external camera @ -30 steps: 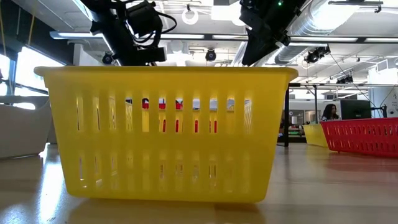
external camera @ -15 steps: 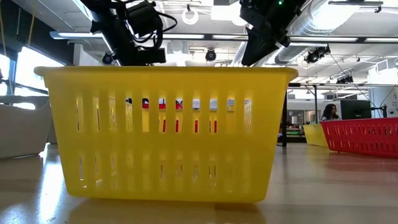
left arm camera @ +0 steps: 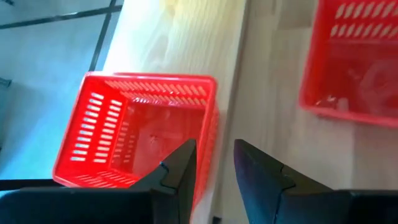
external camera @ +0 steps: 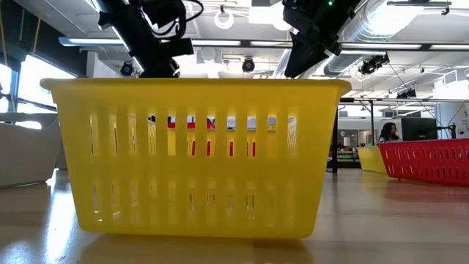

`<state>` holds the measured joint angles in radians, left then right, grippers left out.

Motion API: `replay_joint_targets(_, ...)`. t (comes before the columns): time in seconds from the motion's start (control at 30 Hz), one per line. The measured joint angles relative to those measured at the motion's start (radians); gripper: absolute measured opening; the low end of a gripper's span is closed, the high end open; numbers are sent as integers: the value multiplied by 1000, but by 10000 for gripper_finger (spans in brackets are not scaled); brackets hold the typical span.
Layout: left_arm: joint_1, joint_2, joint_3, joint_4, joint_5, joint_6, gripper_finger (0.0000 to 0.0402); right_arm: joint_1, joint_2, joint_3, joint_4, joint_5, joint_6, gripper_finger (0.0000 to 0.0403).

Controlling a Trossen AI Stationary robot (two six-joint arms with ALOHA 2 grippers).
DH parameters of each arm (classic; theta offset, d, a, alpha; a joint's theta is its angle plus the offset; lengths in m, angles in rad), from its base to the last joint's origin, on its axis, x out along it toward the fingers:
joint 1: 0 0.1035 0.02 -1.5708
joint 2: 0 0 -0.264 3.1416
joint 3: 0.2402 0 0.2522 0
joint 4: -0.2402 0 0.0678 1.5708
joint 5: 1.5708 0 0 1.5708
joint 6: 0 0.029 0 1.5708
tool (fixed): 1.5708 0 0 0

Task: Stack baskets on shelf by color
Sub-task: Put the bottom right gray bin on the shelf

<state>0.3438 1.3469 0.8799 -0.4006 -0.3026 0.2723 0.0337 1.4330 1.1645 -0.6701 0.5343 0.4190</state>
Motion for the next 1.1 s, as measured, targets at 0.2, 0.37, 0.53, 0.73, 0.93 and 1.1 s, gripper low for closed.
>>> replay_joint_targets(0.2,-71,-75,0,-1,4,-62,97,14,0,0,1,-127,45,77)
replay_joint_targets(0.37,-139,-154,1,-8,12,-131,97,73,0,10,-4,-184,130,77)
replay_joint_targets(0.53,-192,-224,2,-46,79,-235,97,173,0,50,-3,-192,215,77)
replay_joint_targets(0.73,-242,-273,2,-98,176,-335,97,304,0,67,-3,-225,418,77)
replay_joint_targets(0.93,-287,-276,2,-128,219,-395,97,453,0,67,-2,-277,624,75)
replay_joint_targets(1.1,-316,-267,2,-133,219,-442,97,573,0,67,-3,-306,744,61)
